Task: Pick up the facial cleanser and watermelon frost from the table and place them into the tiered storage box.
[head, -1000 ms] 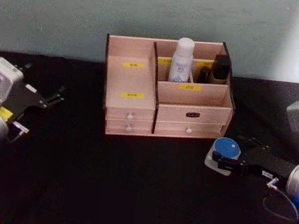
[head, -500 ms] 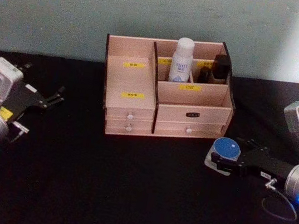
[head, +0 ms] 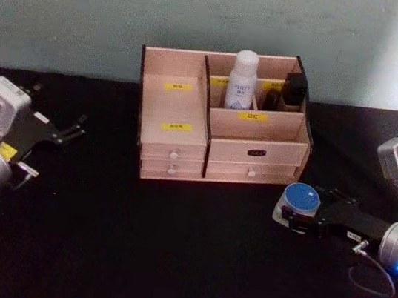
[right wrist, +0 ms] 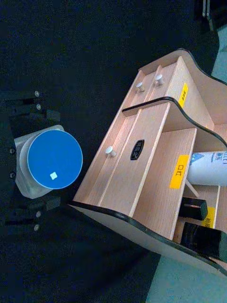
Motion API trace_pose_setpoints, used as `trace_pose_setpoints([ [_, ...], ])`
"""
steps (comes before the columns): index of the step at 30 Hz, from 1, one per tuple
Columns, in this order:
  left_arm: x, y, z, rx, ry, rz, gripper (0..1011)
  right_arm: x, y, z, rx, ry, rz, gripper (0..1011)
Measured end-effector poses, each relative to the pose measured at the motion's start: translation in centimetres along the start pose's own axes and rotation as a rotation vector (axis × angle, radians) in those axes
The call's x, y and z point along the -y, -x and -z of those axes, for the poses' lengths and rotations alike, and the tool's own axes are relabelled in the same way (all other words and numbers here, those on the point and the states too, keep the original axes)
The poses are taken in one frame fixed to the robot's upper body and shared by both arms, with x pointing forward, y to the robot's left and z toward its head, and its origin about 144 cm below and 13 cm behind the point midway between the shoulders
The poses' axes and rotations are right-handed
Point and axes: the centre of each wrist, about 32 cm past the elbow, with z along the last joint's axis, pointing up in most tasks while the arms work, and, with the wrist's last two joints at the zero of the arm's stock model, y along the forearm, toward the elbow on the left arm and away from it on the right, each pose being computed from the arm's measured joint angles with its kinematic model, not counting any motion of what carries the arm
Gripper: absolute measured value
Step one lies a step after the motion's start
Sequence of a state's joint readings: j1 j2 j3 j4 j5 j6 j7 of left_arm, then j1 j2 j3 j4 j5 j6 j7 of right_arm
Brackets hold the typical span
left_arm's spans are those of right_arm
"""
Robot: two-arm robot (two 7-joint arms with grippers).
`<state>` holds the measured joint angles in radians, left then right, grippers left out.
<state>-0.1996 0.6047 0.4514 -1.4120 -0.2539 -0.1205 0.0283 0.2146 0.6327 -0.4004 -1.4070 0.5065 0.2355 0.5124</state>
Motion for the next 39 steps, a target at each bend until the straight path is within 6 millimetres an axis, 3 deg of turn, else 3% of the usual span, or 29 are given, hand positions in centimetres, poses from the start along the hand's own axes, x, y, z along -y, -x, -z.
trace_pose_setpoints([
  [32, 0.0, 0.0, 0.0, 0.0, 0.0, 0.0, 1001, -0.03, 0.04, 0.01, 0.003, -0.003, 0.006, 1000],
  [39, 0.0, 0.0, 0.0, 0.0, 0.0, 0.0, 1001, -0.03, 0.04, 0.01, 0.002, -0.003, 0.006, 882],
])
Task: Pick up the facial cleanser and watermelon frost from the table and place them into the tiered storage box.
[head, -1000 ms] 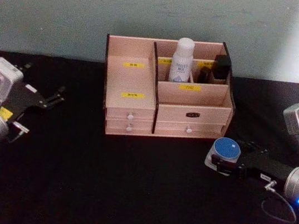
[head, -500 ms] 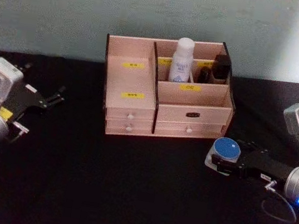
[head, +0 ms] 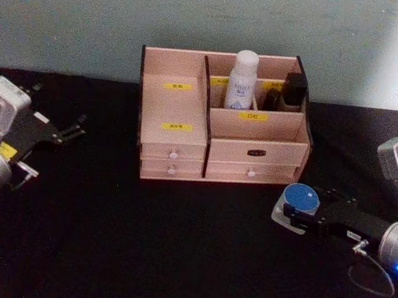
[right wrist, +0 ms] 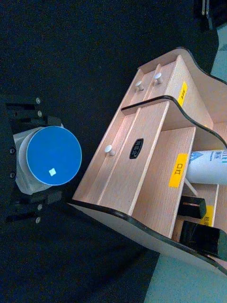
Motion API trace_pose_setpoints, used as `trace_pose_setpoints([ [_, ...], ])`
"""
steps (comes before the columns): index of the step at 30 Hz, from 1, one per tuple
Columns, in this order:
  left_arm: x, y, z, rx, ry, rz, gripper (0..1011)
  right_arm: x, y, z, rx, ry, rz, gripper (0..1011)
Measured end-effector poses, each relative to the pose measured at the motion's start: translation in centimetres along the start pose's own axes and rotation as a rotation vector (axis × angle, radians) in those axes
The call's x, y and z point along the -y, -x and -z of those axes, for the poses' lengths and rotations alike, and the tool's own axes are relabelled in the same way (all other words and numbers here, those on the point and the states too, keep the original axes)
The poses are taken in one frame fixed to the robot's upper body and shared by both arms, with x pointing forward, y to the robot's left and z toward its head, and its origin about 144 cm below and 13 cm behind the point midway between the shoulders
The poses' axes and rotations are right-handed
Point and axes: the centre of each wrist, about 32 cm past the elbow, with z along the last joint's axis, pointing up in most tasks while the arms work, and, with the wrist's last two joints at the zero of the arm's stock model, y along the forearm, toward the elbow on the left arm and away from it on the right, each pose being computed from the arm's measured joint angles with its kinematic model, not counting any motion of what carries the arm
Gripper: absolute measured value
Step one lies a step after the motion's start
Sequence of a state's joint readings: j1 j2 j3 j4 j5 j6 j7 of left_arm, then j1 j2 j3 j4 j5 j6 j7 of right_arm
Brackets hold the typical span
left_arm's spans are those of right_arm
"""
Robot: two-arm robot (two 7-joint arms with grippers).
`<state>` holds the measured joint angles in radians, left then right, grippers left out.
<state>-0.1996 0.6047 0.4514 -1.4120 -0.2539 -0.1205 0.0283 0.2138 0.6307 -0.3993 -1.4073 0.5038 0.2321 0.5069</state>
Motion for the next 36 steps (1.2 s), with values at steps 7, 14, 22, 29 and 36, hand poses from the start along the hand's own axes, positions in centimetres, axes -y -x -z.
trace_pose_setpoints([
  [7, 0.0, 0.0, 0.0, 0.0, 0.0, 0.0, 1001, 0.0, 0.0, -0.02, -0.001, -0.002, -0.001, 763],
  [14, 0.0, 0.0, 0.0, 0.0, 0.0, 0.0, 1001, 0.0, 0.0, -0.01, -0.001, -0.002, -0.001, 731],
  [22, 0.0, 0.0, 0.0, 0.0, 0.0, 0.0, 1001, 0.0, 0.0, 0.0, -0.001, -0.001, -0.001, 729],
  [29, 0.0, 0.0, 0.0, 0.0, 0.0, 0.0, 1001, 0.0, 0.0, 0.0, -0.001, -0.001, 0.0, 729],
  [36, 0.0, 0.0, 0.0, 0.0, 0.0, 0.0, 1001, 0.07, -0.03, 0.01, 0.007, -0.001, -0.008, 729],
])
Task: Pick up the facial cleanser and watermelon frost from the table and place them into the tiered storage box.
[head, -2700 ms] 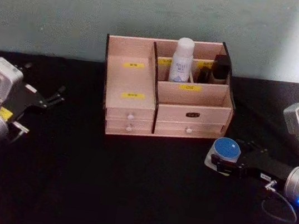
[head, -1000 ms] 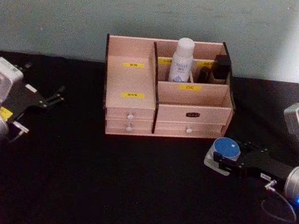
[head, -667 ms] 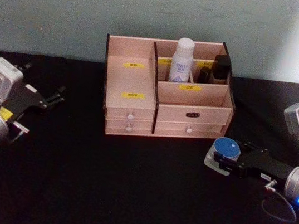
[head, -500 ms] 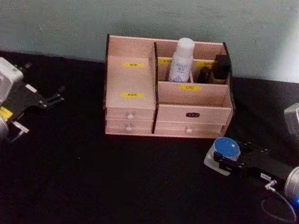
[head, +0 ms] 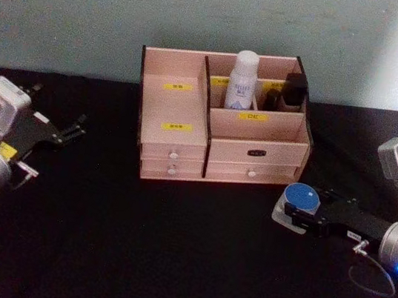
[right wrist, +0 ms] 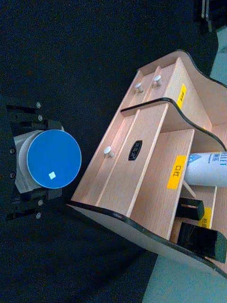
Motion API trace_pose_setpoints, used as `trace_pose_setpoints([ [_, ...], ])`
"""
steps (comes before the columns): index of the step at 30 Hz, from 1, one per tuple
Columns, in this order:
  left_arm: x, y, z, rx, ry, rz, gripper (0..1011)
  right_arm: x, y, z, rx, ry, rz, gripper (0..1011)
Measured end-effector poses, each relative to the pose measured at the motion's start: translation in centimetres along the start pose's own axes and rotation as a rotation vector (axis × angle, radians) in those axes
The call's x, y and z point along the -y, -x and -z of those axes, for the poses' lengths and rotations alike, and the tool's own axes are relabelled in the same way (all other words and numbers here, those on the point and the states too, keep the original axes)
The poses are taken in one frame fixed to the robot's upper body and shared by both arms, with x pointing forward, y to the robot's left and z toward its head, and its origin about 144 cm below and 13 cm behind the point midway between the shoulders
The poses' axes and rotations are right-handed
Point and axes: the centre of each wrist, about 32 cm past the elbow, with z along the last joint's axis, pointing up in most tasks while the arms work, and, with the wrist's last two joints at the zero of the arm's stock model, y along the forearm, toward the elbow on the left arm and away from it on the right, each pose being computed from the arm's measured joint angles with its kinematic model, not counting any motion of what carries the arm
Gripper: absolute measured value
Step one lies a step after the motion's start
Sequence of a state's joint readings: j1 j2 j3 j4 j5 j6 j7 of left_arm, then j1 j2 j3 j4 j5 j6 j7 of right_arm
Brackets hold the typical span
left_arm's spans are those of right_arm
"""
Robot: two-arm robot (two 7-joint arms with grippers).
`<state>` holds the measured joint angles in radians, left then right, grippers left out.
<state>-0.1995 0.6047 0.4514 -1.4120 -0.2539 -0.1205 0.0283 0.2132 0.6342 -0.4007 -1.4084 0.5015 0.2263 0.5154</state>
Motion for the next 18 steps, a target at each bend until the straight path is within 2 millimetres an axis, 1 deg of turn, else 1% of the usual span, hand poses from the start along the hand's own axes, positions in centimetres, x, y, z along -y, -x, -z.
trace_pose_setpoints([
  [18, 0.0, 0.0, 0.0, 0.0, 0.0, 0.0, 1001, 0.18, 0.41, -0.49, 0.022, -0.029, -0.078, 729],
])
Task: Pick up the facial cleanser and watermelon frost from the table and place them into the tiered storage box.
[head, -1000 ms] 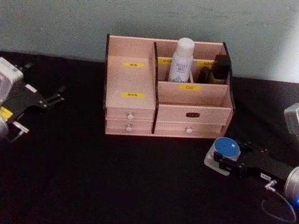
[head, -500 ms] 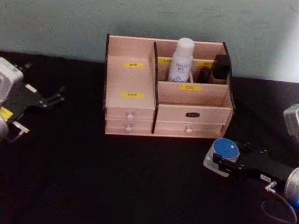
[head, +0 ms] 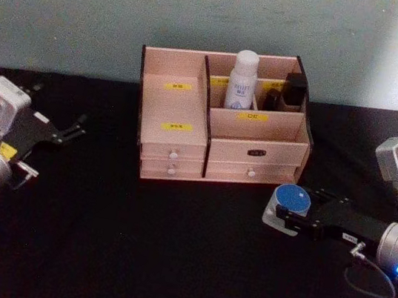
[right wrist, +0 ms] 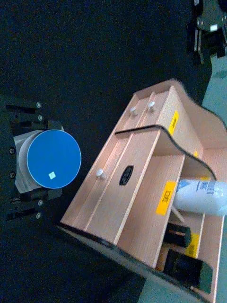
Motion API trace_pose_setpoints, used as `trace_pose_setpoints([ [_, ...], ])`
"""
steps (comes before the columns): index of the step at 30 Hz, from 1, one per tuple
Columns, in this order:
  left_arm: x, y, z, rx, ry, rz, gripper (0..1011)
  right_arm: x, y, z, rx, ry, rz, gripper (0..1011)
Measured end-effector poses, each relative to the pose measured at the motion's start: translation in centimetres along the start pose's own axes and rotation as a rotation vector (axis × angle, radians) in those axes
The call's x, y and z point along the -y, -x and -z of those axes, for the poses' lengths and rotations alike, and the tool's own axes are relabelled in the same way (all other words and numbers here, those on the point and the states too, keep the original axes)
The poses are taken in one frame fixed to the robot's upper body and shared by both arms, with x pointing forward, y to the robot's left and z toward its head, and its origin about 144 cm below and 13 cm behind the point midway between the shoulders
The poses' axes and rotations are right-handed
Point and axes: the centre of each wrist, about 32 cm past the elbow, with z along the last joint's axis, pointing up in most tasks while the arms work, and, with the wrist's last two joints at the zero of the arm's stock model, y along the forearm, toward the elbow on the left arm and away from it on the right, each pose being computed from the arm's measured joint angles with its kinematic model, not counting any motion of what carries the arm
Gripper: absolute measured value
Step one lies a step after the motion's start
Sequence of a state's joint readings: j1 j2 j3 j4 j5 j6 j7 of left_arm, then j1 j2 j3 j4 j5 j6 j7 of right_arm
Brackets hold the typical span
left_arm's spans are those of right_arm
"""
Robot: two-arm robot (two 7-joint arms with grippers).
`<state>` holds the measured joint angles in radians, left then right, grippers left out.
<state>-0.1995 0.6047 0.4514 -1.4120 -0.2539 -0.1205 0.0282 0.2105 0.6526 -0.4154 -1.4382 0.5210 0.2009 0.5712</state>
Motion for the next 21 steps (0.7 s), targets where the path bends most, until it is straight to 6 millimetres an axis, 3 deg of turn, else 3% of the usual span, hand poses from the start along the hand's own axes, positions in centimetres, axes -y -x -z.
trace_pose_setpoints([
  [10, 0.0, 0.0, 0.0, 0.0, 0.0, 0.0, 1001, -0.4, 0.4, -1.0, 0.026, -0.02, -0.051, 729],
  [21, 0.0, 0.0, 0.0, 0.0, 0.0, 0.0, 1001, -2.0, 1.1, -3.3, 0.07, -0.081, -0.133, 729],
])
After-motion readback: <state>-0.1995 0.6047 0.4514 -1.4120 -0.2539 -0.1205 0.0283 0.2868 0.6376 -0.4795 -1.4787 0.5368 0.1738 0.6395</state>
